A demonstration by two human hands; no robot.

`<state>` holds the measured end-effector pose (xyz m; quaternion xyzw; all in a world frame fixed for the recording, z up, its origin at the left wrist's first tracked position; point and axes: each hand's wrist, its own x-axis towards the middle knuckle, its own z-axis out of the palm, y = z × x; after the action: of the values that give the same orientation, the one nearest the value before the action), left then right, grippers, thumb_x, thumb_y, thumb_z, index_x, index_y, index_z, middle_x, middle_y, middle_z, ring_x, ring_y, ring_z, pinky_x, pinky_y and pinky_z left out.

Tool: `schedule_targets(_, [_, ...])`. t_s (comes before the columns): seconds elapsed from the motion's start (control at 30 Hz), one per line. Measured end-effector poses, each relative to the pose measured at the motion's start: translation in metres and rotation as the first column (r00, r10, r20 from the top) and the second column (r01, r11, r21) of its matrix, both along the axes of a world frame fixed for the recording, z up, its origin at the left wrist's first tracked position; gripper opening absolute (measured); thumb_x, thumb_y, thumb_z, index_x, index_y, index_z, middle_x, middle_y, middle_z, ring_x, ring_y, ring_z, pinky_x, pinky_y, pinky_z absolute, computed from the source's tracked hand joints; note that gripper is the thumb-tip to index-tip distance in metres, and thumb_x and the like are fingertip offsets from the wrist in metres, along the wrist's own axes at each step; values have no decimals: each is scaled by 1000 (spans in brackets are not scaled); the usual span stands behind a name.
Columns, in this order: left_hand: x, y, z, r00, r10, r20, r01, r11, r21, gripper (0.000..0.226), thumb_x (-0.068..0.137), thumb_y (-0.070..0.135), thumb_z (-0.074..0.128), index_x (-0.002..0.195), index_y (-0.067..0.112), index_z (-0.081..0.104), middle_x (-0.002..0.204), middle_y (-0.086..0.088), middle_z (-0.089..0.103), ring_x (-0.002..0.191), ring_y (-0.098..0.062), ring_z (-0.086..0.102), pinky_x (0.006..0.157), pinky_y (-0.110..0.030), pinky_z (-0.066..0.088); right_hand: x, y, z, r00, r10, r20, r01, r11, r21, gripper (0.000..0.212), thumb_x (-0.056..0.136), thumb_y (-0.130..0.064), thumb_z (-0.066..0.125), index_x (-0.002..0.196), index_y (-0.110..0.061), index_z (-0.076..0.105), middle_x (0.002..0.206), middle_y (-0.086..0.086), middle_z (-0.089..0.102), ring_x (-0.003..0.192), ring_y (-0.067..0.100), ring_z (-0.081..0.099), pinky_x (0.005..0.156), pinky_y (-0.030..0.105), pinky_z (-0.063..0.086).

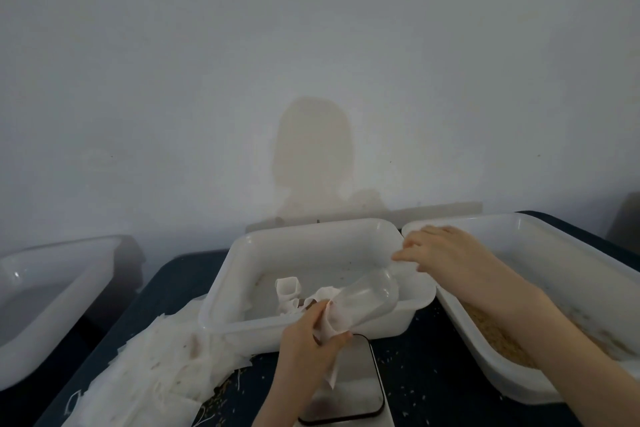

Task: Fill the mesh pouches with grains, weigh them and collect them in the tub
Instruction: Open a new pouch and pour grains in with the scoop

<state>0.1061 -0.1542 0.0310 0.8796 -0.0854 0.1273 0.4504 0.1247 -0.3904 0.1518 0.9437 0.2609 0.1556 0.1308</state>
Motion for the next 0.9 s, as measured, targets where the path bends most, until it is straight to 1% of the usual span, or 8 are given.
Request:
schedule_targets(0.13, [-1, -2, 2, 1000, -22, 19, 22, 999, -40, 38, 80, 26, 73, 94, 51, 48, 89, 14, 63, 82, -2, 59, 73, -9, 45, 4, -28, -21, 991, -29, -134, 50, 987, 154, 44, 99, -23, 47, 138, -44, 41, 132, -21, 45, 121, 2, 39, 85, 18, 37])
schedule_targets(0.23, [-1, -2, 1, 999, -37, -23, 35, 997, -74, 29, 81, 27, 71, 102, 40, 58, 92, 9, 65, 84, -6, 61, 72, -11, 47, 5, -54, -31, 979, -53, -196, 103, 962, 254, 38, 99, -29, 48, 132, -49, 45, 124, -27, 45, 119, -2, 40, 88, 20, 40])
schedule_targets(0.37, [3, -4, -3, 995, -74, -74, 68, 994, -88, 34, 78, 27, 73, 106, 38, 58, 93, 17, 64, 85, 7, 59, 69, -6, 44, 3, -80, -39, 979, -64, -194, 132, 924, 358, 33, 99, -32, 47, 129, -45, 51, 114, -30, 46, 107, -6, 44, 88, 23, 44])
schedule_targets(0.53, [8, -7, -17, 996, -66, -62, 73, 990, 121, 31, 69, 46, 69, 92, 47, 49, 89, 25, 59, 90, 7, 55, 77, -10, 44, 2, -101, -50, 964, -90, -250, 198, 871, 450, 34, 96, -29, 52, 124, -49, 50, 109, -28, 50, 103, -4, 50, 85, 22, 44])
schedule_targets(0.63, [15, -6, -25, 996, -24, -80, 39, 982, 187, 26, 79, 33, 72, 88, 38, 48, 88, 23, 55, 86, 5, 54, 73, -4, 39, 3, -115, -61, 952, -166, -255, 279, 811, 515, 34, 96, -22, 54, 127, -37, 54, 107, -21, 55, 101, 2, 54, 83, 18, 41])
schedule_targets(0.73, [19, -2, -27, 981, 9, -195, 25, 985, 172, 22, 88, 16, 63, 78, 28, 48, 78, 15, 53, 68, 4, 50, 64, -2, 41, 5, -131, -77, 909, -304, -285, 408, 785, 466, 38, 97, -16, 51, 134, -28, 51, 111, -12, 55, 100, 8, 54, 85, 21, 43])
schedule_targets(0.8, [13, 1, -28, 984, 30, -174, -5, 989, 147, 14, 88, 14, 62, 84, 26, 57, 79, 11, 59, 65, 3, 53, 60, -3, 42, 6, -139, -87, 872, -380, -310, 480, 789, 384, 37, 98, -20, 49, 134, -27, 51, 109, -13, 55, 93, 5, 52, 78, 19, 43])
schedule_targets(0.9, [6, 7, -34, 995, 51, -80, -36, 984, 177, 29, 84, 5, 59, 79, 33, 50, 84, 13, 52, 70, -3, 52, 58, -6, 40, 12, -147, -105, 826, -450, -341, 547, 785, 290, 28, 98, -28, 48, 125, -28, 56, 105, -16, 58, 92, 5, 57, 78, 20, 47])
